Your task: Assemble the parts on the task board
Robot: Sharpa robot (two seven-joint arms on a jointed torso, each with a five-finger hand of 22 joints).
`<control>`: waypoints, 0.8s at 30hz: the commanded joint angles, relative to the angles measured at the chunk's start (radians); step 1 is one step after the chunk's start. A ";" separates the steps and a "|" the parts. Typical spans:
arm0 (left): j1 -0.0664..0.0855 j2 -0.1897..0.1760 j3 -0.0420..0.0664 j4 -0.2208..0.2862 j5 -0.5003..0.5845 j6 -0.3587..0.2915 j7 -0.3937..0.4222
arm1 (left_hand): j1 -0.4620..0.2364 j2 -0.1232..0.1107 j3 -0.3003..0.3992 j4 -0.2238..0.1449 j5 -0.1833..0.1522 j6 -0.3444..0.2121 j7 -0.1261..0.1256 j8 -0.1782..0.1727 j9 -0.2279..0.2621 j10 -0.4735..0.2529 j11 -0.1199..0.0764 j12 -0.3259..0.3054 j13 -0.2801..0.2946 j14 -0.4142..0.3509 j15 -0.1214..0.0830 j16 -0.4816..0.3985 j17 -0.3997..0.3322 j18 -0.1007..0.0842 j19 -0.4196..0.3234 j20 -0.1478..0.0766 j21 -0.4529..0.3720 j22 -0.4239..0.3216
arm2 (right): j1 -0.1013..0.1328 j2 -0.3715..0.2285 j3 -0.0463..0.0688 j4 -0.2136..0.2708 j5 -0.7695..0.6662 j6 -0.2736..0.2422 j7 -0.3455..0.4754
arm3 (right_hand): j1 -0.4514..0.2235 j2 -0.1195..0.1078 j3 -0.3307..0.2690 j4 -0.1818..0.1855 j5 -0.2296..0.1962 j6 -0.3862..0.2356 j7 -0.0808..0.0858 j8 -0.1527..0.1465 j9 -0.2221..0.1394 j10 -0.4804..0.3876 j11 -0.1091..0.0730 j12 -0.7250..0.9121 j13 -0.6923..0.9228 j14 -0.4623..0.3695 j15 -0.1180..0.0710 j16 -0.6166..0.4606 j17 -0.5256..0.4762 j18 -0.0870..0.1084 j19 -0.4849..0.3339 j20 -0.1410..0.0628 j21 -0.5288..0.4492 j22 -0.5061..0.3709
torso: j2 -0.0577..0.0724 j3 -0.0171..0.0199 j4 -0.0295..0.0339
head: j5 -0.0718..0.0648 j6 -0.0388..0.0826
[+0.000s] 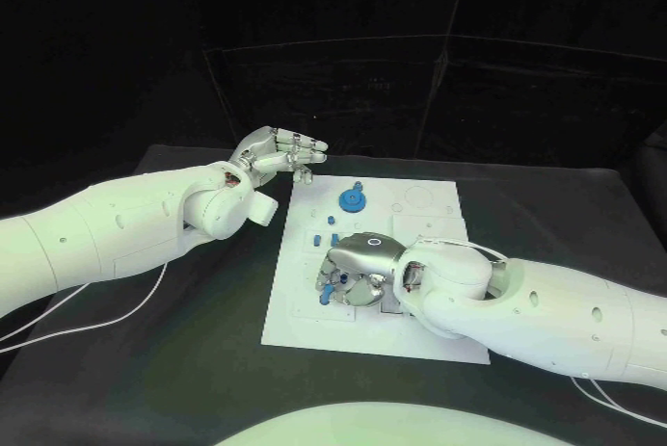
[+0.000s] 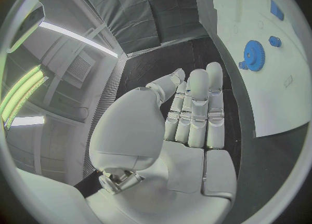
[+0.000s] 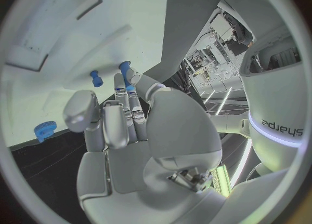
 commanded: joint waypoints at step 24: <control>0.001 0.001 0.001 -0.002 0.004 0.012 0.001 | 0.001 0.005 -0.006 0.000 -0.004 -0.008 0.001 -0.001 -0.001 -0.005 0.001 0.004 -0.001 -0.004 0.003 -0.005 -0.001 0.013 -0.004 0.001 -0.006 -0.002 | -0.003 0.008 -0.014 0.004 0.008 -0.061 -0.001 | -0.063 -0.058 -0.074 0.041 0.008 -0.104 0.009 -0.011 -0.003 -0.036 0.011 -0.015 0.002 0.026 0.017 -0.004 -0.011 0.008 -0.007 0.019 -0.006 -0.009 | 0.000 0.0001 -0.0003 | 0.001 -0.002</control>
